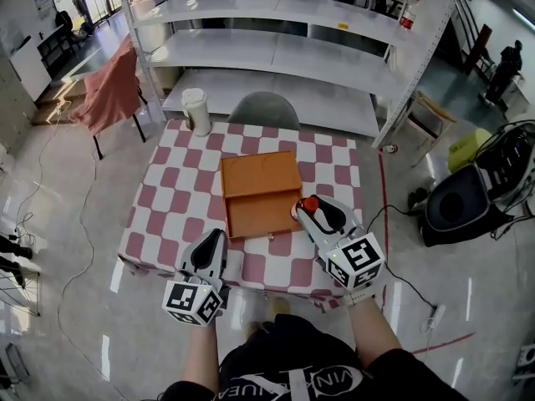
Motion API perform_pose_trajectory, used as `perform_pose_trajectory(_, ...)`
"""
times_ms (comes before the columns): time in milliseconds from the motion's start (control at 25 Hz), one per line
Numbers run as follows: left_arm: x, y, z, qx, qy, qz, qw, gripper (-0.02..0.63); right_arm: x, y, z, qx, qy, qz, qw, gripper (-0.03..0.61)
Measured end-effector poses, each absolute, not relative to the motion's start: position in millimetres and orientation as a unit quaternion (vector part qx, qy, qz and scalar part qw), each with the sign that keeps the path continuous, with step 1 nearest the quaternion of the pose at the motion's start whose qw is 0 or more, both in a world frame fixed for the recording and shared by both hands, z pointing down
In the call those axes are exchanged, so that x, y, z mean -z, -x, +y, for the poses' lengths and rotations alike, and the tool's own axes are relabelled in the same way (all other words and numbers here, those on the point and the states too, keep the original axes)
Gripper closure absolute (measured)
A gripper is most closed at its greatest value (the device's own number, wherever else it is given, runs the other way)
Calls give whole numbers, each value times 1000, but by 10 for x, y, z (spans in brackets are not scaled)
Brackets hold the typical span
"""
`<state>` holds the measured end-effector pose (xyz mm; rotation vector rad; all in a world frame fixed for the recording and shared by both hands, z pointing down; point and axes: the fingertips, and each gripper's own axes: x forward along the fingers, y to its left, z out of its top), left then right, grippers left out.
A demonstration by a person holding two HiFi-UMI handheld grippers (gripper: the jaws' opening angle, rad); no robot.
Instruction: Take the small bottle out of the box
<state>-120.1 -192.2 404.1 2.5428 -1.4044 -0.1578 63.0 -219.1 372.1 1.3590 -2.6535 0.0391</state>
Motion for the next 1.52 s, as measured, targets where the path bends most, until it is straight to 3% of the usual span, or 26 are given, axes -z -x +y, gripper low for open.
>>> perform_pose_trajectory(1520, -3775, 1234, -2064, 48, -851, -517, 77, 581, -3487, -864, -2074, -11, -493, -869, 41, 431)
